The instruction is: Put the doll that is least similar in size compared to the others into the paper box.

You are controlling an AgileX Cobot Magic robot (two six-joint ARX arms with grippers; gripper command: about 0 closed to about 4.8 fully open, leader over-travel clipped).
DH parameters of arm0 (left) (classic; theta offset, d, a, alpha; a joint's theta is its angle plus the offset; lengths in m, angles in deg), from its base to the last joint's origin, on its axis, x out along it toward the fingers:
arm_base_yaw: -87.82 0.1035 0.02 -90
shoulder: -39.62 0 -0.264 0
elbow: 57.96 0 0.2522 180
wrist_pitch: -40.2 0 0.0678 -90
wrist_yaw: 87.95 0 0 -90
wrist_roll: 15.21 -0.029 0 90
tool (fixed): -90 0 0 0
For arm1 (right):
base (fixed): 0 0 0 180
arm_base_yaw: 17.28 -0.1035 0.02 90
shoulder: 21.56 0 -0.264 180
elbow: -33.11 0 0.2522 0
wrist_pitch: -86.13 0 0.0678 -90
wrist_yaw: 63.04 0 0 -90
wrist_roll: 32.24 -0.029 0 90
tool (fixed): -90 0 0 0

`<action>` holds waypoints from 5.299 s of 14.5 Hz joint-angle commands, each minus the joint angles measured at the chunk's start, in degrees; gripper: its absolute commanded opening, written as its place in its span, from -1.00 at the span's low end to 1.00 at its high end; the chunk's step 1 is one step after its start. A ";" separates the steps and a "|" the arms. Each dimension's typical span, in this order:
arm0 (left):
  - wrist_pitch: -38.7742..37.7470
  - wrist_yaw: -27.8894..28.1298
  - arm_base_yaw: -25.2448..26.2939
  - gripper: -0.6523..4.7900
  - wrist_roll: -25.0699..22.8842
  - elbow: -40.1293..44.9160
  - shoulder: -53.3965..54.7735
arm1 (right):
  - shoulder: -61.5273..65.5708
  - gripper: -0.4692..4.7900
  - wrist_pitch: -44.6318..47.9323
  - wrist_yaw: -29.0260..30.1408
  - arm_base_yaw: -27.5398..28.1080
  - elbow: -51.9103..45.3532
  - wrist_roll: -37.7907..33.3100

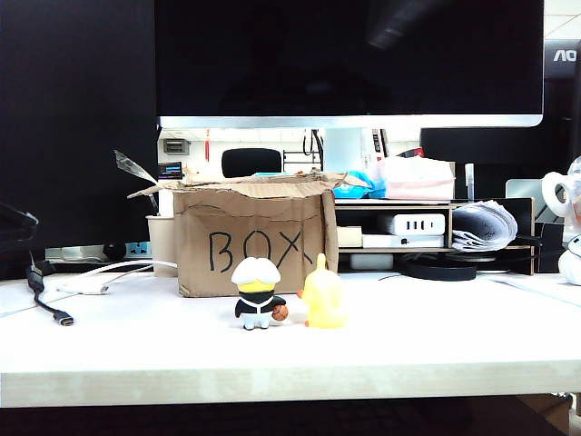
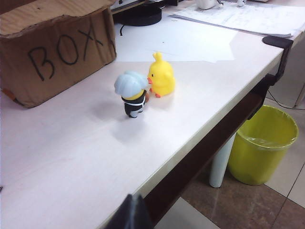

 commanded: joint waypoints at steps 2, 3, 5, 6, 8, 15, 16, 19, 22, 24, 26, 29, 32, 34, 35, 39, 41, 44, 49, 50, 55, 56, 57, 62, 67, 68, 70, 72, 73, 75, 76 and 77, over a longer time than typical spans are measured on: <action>-1.11 -0.22 0.00 -0.78 -0.02 0.09 0.04 | -15.39 -0.84 8.83 -0.02 -0.87 -17.92 -5.62; -1.11 -0.22 0.00 -0.78 -0.02 0.09 0.04 | -18.08 -0.84 9.42 0.00 -0.87 -20.74 -6.56; -1.11 -0.22 0.09 -0.78 -0.04 0.09 0.04 | -25.16 -0.84 10.67 0.11 -1.01 -27.89 -6.95; -1.14 -0.22 0.44 -0.78 -0.02 0.09 0.04 | -27.43 -0.84 11.39 -0.02 -1.01 -30.25 -6.93; -1.14 -0.17 2.05 -0.78 -0.04 0.09 0.07 | -34.47 -0.84 14.14 0.07 -1.01 -35.98 -6.99; -0.94 0.20 18.80 -0.78 -0.02 0.09 0.02 | -44.35 -0.84 16.50 0.24 -1.60 -39.89 -7.98; -0.94 0.22 20.83 -0.78 -0.02 0.09 -0.07 | -44.22 -0.84 16.35 0.22 -1.60 -39.91 -7.98; -0.92 0.20 28.76 -0.78 -0.04 0.09 -3.85 | -44.06 -0.84 16.37 0.17 -1.60 -39.91 -7.98; -0.57 0.22 33.03 -0.78 -0.02 0.09 -5.11 | -44.04 -0.84 16.44 0.04 -1.57 -39.91 -7.96; -0.44 0.24 35.43 -0.78 -0.02 0.09 -5.11 | -44.00 -0.84 16.44 -0.02 -1.57 -39.91 -7.93; 0.20 0.20 36.65 -0.78 -0.04 0.09 -5.11 | -44.00 -0.84 16.39 0.00 -1.60 -39.91 -7.96; 4.28 0.20 36.70 -0.78 -0.04 0.09 -5.11 | -44.02 -0.84 16.39 0.02 -1.60 -39.91 -7.96; 7.80 0.20 36.70 -0.78 -0.04 0.09 -5.11 | -44.02 -0.84 16.39 0.04 -1.60 -39.91 -7.96; 10.12 0.22 36.70 -0.78 -0.02 0.09 -5.11 | -44.02 -0.84 16.39 0.04 -1.60 -39.91 -7.98; 10.34 0.24 36.72 -0.78 -0.04 0.09 -5.11 | -44.02 -0.84 16.39 0.04 -1.60 -39.91 -7.98; 8.94 0.22 38.95 -0.78 -0.02 0.11 -5.11 | -44.02 -0.84 16.46 -0.02 -1.60 -39.91 -7.96; 8.11 0.26 43.21 -0.78 -0.02 0.11 -5.11 | -44.02 -0.84 17.09 -0.04 -1.57 -39.91 -7.96; 8.13 0.37 44.11 -0.78 -0.02 0.11 -5.11 | -43.69 -0.84 19.12 -0.09 -1.57 -39.93 -7.82; 8.41 0.37 44.11 -0.78 -0.04 0.09 -5.11 | -43.32 -0.84 19.37 -7.65 -1.55 -40.02 -7.08; 8.35 0.37 44.11 -0.78 -0.04 0.09 -5.11 | -43.34 -0.84 19.32 -9.73 -1.55 -40.00 -7.10; 8.04 0.39 44.11 -0.78 -0.02 0.09 -5.11 | -43.36 -0.82 19.30 -10.54 -1.55 -40.00 -7.13; 7.85 0.39 44.11 -0.78 -0.04 0.09 -5.11 | -43.41 -0.82 19.30 -10.54 -1.55 -40.00 -7.13; 7.13 0.39 44.11 -0.78 -0.04 0.09 -5.11 | -43.41 -0.82 19.30 -10.54 -1.55 -40.00 -7.13; 6.03 0.39 44.11 -0.78 -0.04 0.09 -5.11 | -44.30 -0.82 18.91 -10.51 -0.85 -40.02 -7.13; 6.05 0.59 44.11 -0.78 -0.04 0.09 -5.11 | -53.57 -0.82 17.22 -3.65 12.33 -40.02 -7.13; 6.10 0.31 44.11 -0.78 -0.02 0.09 -5.11 | -55.25 -0.82 17.25 -3.72 13.79 -40.02 -7.13; 6.08 0.31 44.11 -0.78 -0.02 0.09 -5.11 | -59.06 -0.82 17.25 -3.61 17.11 -40.02 -7.13; 6.08 0.26 44.11 -0.78 -0.02 0.09 -5.11 | -62.75 -0.82 17.22 -3.65 21.49 -40.04 -7.13; 6.05 0.26 44.11 -0.78 -0.02 0.09 -5.11 | -64.08 -0.82 17.25 -3.61 23.47 -40.04 -7.13; 6.05 0.24 44.11 -0.78 -0.04 0.09 -5.11 | -66.34 -0.82 17.68 -4.07 27.02 -40.68 -7.13; 6.05 0.24 44.11 -0.78 -0.02 0.09 -5.11 | -68.61 -0.82 19.08 -4.02 28.96 -43.32 -7.13; 6.08 0.24 44.11 -0.78 -0.02 0.09 -5.11 | -70.23 -0.82 19.43 -4.07 29.81 -45.62 -7.13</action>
